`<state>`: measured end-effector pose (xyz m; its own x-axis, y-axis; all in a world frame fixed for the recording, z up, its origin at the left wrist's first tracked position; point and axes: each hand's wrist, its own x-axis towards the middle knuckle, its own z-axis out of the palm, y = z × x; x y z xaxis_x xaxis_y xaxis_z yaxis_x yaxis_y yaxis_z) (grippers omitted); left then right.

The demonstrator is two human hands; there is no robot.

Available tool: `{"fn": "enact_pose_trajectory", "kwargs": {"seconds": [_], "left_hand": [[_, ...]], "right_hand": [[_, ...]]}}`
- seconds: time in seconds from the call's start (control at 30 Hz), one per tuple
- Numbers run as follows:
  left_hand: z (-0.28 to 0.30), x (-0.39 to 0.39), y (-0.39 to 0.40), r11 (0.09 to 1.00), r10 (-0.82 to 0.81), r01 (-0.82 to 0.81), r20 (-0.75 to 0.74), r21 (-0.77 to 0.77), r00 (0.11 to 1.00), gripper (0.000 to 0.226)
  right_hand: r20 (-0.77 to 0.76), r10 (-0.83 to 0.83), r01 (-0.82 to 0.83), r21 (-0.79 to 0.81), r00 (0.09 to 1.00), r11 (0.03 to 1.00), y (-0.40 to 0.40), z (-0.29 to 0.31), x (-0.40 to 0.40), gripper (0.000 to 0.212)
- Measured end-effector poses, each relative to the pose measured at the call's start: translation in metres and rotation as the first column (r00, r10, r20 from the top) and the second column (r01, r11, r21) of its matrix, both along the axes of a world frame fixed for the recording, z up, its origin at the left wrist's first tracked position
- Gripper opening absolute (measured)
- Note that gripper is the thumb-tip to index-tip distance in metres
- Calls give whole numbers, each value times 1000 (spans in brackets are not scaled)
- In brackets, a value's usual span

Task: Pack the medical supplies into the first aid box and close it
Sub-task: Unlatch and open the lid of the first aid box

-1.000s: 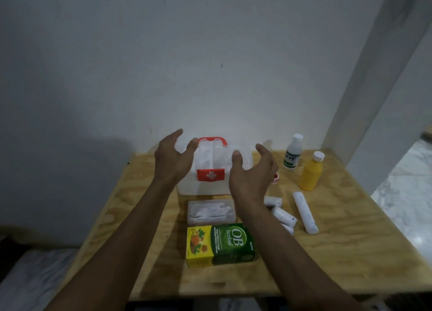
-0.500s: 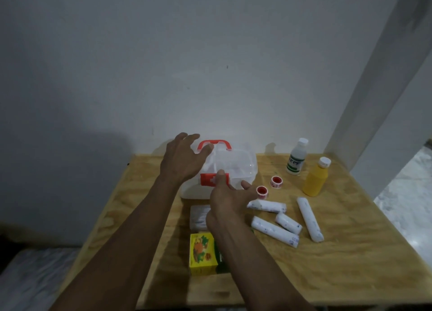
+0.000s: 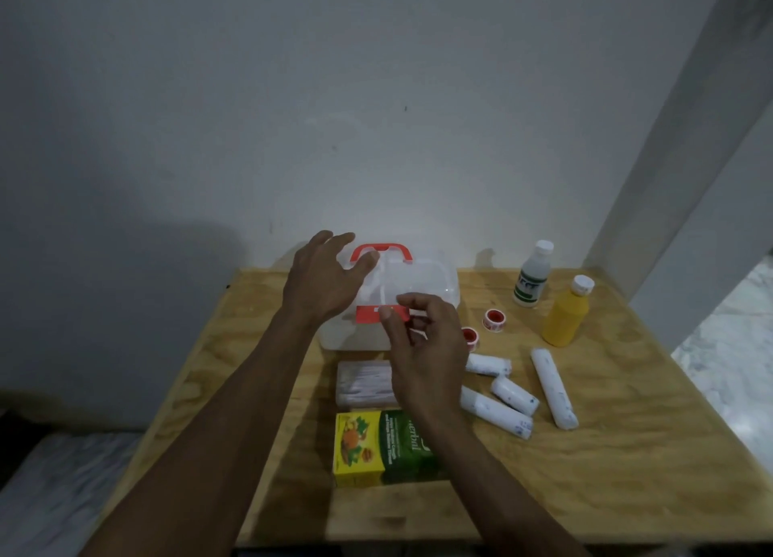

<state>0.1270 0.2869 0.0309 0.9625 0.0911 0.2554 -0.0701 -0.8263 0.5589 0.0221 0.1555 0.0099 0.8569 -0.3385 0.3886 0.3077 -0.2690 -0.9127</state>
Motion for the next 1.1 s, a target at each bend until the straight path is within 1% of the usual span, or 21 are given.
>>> {"fn": "enact_pose_trajectory", "kwargs": {"seconds": [0.07,0.13,0.23,0.33,0.37,0.4,0.5,0.57,0.7,0.77,0.83,0.93,1.0,1.1], "left_hand": [[0,-1,0,1000,-7,7,-1,2,1000,65],[0,-2,0,1000,-10,10,0,1,1000,66],[1,-2,0,1000,0,0,-1,4,1000,66],[3,-3,-1,1000,7,-7,-9,7,1000,65],[4,-4,-1,1000,4,-4,-11,4,1000,65],[4,-5,-1,1000,2,-2,-12,1,1000,64],[5,-7,-1,1000,0,0,-16,-1,1000,63],[4,-8,1,1000,-11,11,-10,-15,1000,61],[-1,-10,2,992,14,-13,11,-122,1000,54],[-2,-14,0,977,48,-40,32,-211,998,55],[-1,-17,-2,939,96,-77,41,-336,995,55],[1,-19,-3,848,172,-127,40,-515,984,54],[2,-21,-1,799,191,-121,57,-589,980,60],[5,-24,0,749,191,-104,63,-654,980,69]], "right_hand": [[101,106,-88,-174,989,981,-13,0,4,20],[151,173,-107,-367,973,924,-25,1,13,24],[220,162,1,-596,962,803,-40,1,32,24],[260,143,93,-719,955,689,-55,3,49,25],[256,152,90,-735,955,672,-60,3,53,24],[241,174,62,-735,955,675,-64,3,57,22],[187,279,-86,-668,942,739,-69,2,62,17],[175,320,-133,-654,931,745,-69,1,62,14],[90,345,-206,-653,934,728,-68,-1,62,11],[65,341,-212,-670,938,711,-67,-3,62,12],[90,351,-199,-685,932,701,-65,-3,62,13],[138,356,-172,-681,924,711,-61,2,63,13],[163,352,-157,-673,922,723,-59,7,63,10],[180,340,-152,-642,923,752,-58,19,66,10]]}}
